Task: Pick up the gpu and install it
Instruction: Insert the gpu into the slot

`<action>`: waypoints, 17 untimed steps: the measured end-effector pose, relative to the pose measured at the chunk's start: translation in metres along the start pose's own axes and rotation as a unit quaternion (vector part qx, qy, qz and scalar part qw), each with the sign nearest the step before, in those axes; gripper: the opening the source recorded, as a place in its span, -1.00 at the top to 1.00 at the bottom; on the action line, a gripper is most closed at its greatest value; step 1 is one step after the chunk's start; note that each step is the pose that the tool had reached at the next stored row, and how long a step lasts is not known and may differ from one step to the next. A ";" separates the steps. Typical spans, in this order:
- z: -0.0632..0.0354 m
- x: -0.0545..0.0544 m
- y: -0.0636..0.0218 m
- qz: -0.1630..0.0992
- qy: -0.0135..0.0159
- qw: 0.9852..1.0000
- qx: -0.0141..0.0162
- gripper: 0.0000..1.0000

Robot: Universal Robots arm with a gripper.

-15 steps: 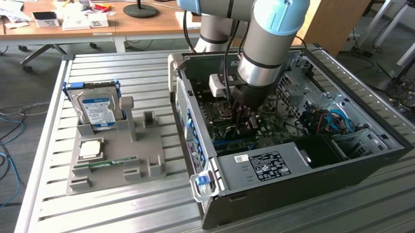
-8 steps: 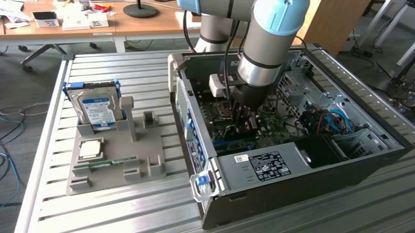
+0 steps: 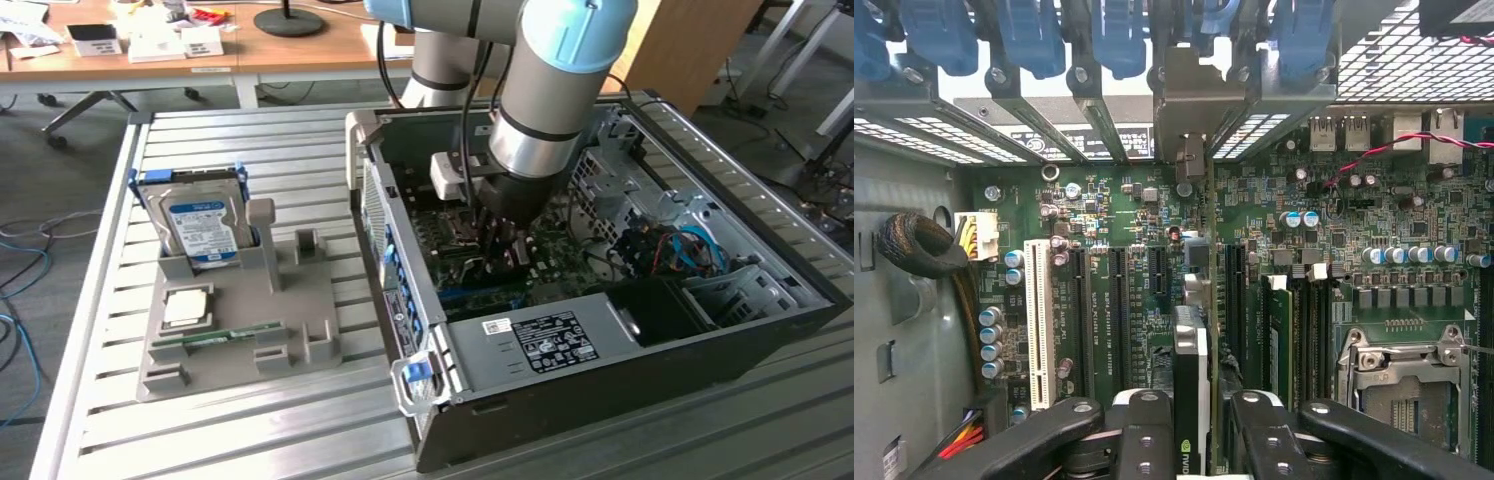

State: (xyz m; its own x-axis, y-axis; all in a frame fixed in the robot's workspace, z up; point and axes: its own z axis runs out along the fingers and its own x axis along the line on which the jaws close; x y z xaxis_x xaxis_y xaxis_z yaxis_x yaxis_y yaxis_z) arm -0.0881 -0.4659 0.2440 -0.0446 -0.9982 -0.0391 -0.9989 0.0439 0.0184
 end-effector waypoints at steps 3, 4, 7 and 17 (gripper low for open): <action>0.0001 0.000 0.0005 0.000 0.000 1.000 0.000 0.47; 0.0001 0.000 0.0006 0.000 0.000 1.000 0.000 0.47; 0.0003 0.000 0.0011 0.000 0.000 1.000 0.000 0.47; 0.0017 0.000 0.0018 0.000 0.000 1.000 0.000 0.47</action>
State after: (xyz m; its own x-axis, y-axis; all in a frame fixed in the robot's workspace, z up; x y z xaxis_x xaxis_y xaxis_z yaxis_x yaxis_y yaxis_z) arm -0.0899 -0.4657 0.2423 -0.0445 -0.9983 -0.0389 -0.9989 0.0438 0.0184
